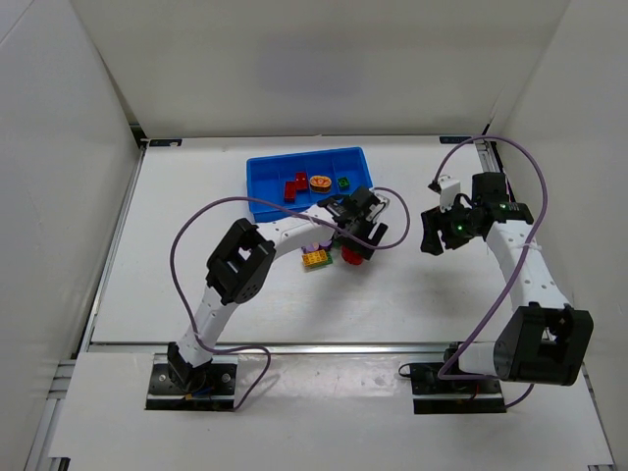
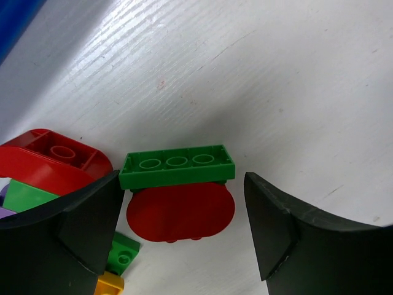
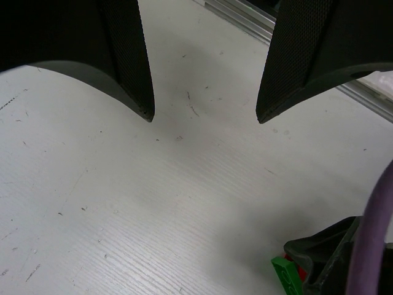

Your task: Sort the legos into containers by color

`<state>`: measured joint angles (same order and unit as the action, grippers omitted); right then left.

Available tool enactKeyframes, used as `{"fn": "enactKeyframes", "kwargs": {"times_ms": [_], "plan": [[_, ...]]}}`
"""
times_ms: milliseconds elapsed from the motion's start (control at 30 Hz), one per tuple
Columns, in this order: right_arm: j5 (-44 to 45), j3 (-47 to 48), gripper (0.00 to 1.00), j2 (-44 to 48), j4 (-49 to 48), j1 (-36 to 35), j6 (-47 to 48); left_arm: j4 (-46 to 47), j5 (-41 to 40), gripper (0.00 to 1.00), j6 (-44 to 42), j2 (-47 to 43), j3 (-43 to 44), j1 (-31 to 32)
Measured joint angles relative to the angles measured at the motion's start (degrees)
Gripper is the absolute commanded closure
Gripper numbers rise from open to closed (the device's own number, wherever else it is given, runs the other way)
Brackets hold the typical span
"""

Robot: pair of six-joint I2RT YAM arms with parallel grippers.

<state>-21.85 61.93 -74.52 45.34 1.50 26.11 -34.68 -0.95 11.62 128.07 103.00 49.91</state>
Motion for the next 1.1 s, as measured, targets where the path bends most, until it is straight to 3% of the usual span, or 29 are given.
{"fn": "enactKeyframes", "kwargs": {"times_ms": [533,733,867,1100], "plan": [[-0.85,0.00,0.30,-2.99,-0.48,0.00,0.22,0.70,-1.25,0.14,-0.11,-0.42,-3.28,-0.31],[-1.05,0.00,0.30,-3.85,-0.59,0.00,0.22,0.70,-1.73,0.30,0.26,-0.50,-3.48,-0.35],[-1.05,0.00,0.30,-3.87,-0.66,0.00,0.24,0.72,-1.62,0.55,0.42,-0.55,-3.50,-0.37],[-1.81,0.04,0.29,-4.02,-0.79,0.02,-0.15,1.95,2.12,0.59,0.39,-3.76,-7.61,-0.96]]}}
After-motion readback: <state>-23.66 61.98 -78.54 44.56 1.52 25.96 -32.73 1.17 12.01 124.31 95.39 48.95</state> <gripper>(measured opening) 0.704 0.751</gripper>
